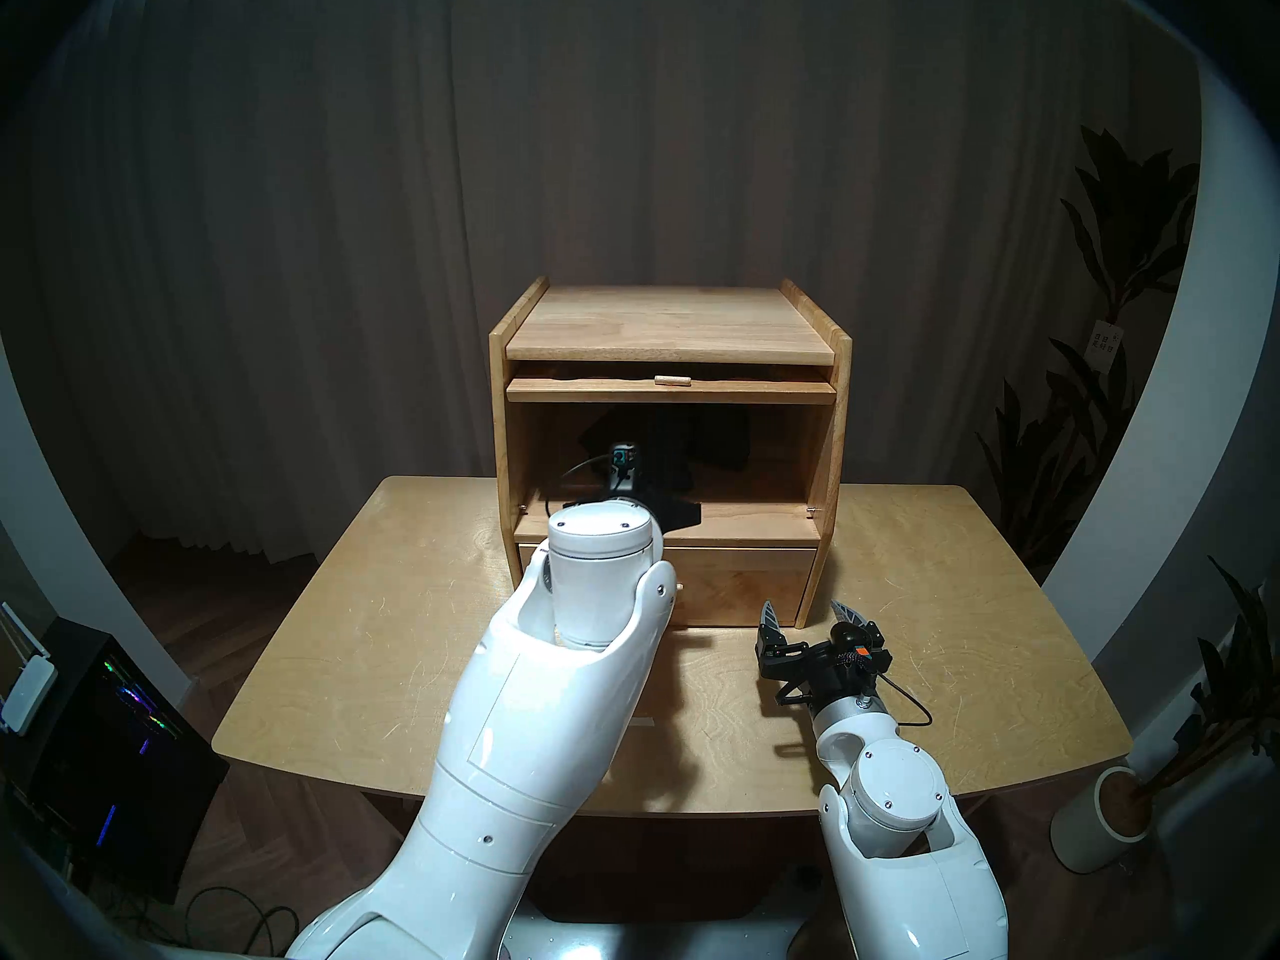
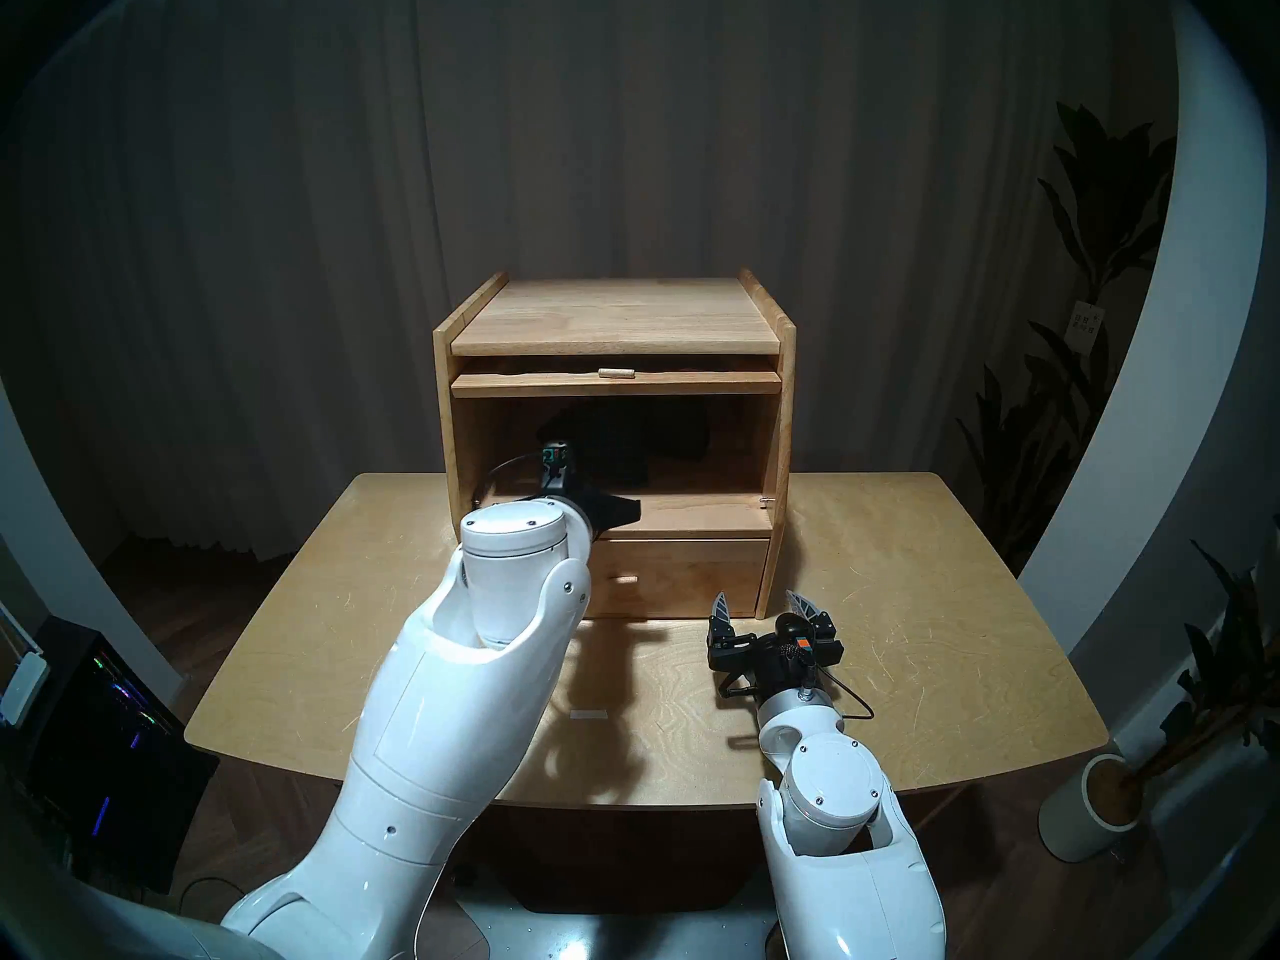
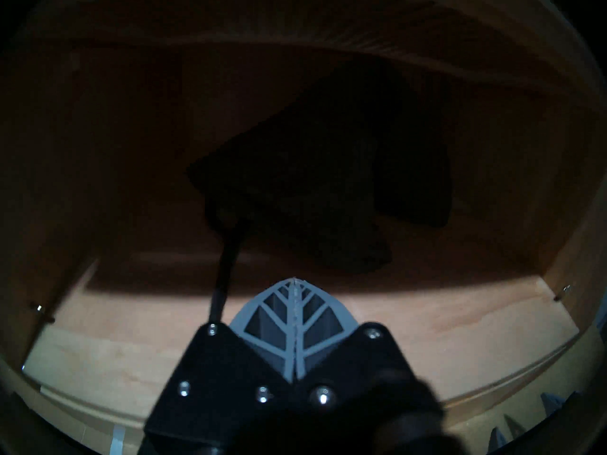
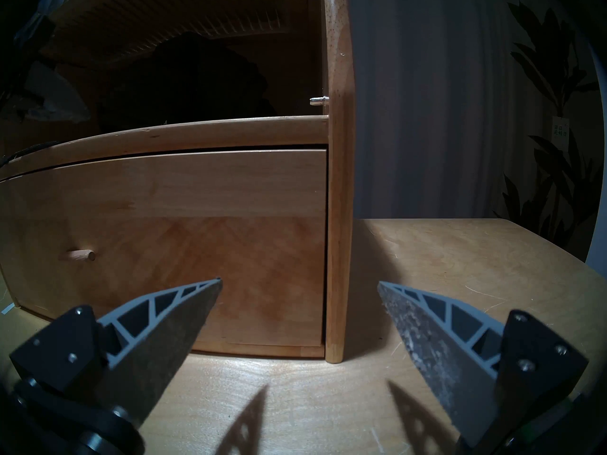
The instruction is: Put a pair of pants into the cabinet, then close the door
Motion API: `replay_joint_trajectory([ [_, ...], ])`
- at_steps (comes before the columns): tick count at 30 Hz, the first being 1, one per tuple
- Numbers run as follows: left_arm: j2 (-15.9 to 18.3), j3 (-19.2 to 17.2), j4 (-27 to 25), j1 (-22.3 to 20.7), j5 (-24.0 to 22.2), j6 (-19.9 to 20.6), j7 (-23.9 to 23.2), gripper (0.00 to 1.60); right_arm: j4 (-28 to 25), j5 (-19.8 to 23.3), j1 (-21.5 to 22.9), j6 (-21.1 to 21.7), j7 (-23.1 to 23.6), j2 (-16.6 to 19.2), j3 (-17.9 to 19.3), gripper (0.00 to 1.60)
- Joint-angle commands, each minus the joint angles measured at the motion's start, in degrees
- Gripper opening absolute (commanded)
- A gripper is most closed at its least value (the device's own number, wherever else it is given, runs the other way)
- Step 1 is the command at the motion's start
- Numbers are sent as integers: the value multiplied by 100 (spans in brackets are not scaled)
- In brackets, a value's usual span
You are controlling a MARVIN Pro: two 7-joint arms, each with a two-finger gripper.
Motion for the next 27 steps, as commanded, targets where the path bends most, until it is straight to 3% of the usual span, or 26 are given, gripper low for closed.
replay_joint_trajectory([
  [1,253,-440,-596,450,-14,76,199,0,-111,2,44,-34,-2,-11,-9,160],
  [7,373,-910,-1177,856,-266,414,229,0,-131,1,37,-39,-4,-14,-10,160],
  [11,441,-1035,-1329,990,-358,571,203,0,-145,1,30,-41,-5,-15,-10,160],
  [16,772,-1311,-1855,1275,-604,917,-42,0,-189,-2,3,-30,-13,-20,-11,160],
  [27,893,-1237,-1389,654,-565,662,-276,0,-194,-3,0,-25,-14,-20,-11,160],
])
